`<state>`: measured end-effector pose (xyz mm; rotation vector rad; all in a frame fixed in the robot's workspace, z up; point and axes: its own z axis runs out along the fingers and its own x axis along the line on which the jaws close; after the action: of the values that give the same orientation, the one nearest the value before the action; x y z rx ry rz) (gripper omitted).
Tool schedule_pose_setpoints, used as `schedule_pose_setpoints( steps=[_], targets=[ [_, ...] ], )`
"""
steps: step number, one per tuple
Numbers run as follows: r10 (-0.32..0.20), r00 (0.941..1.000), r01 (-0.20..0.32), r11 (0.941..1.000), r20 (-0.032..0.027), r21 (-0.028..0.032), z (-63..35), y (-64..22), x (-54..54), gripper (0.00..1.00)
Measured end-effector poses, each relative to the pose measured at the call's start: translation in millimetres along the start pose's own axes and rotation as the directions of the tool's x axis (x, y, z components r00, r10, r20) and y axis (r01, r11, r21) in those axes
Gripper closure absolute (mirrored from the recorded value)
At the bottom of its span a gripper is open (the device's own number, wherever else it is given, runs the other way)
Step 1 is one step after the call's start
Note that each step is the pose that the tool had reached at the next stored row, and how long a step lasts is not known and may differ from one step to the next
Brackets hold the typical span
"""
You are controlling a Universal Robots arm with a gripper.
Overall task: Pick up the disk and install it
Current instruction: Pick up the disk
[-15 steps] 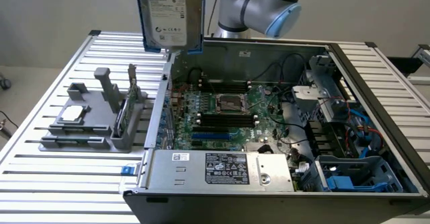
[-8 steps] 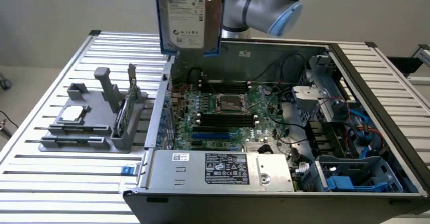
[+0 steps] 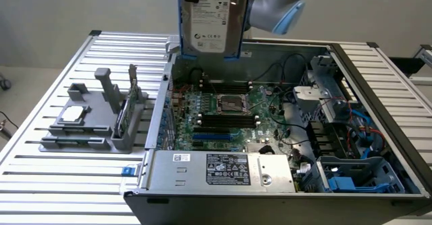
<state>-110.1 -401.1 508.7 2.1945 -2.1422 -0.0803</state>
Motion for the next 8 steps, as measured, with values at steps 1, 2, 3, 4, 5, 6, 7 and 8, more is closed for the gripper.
schedule_pose_setpoints(
  steps=[1,2,3,4,5,6,7,8],
  targets=[
    [0.0,1.0,0.0,1.0,0.0001,0.0,-0.4,-4.4,1.5,0.67],
    [0.0,1.0,0.0,1.0,0.0,-0.0001,-0.8,-8.9,2.9,0.67],
    [0.0,1.0,0.0,1.0,0.0003,0.0,-1.1,-13.4,4.4,0.67],
    [0.0,1.0,0.0,1.0,0.0003,0.0,-1.5,-17.9,5.9,0.67],
    [0.0,1.0,0.0,1.0,0.0003,0.0,-1.9,-22.3,7.3,0.67],
    [0.0,1.0,0.0,1.0,0.0003,0.0001,-2.3,-26.7,8.8,0.67],
    [0.0,1.0,0.0,1.0,0.0002,0.0,-2.8,-31.2,10.3,0.67],
    [0.0,1.0,0.0,1.0,0.0003,0.0,-3.2,-35.8,11.8,0.67]
  ],
)
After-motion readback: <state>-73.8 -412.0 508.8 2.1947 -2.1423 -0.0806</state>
